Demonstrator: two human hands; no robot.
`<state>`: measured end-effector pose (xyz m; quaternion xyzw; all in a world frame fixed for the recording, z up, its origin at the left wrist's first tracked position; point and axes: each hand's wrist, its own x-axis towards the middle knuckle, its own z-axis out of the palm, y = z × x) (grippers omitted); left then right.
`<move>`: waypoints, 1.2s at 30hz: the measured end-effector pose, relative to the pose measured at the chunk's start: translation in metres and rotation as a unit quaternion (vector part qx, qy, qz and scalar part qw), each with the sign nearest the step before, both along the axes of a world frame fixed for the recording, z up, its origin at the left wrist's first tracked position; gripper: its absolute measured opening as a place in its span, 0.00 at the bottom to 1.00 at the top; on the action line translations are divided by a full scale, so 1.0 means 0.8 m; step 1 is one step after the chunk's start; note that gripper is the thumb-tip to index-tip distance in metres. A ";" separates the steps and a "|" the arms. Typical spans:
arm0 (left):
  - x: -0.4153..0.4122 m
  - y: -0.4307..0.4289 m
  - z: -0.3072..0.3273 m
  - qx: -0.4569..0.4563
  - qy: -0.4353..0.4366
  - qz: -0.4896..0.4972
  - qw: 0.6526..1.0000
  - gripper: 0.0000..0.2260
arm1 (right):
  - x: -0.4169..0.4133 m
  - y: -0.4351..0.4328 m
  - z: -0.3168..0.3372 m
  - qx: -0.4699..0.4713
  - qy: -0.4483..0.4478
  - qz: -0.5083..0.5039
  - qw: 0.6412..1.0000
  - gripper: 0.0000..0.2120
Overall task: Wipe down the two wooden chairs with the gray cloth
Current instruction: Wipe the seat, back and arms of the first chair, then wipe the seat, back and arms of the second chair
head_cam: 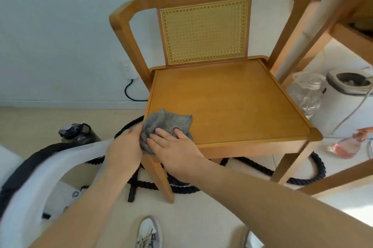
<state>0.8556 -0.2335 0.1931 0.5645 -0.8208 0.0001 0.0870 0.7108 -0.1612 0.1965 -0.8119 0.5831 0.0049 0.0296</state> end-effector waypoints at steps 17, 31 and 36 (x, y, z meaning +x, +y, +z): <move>-0.178 0.177 0.123 0.268 0.206 -0.205 0.919 0.34 | -0.228 0.237 0.122 0.040 -0.595 -0.376 0.709 0.12; -0.282 0.166 0.210 0.409 0.539 -0.186 0.713 0.12 | -0.241 0.230 0.175 0.029 -0.834 -0.347 0.428 0.15; -0.297 0.065 0.207 0.376 0.518 -0.211 0.739 0.10 | -0.223 0.113 0.149 -0.029 -0.779 -0.356 0.515 0.10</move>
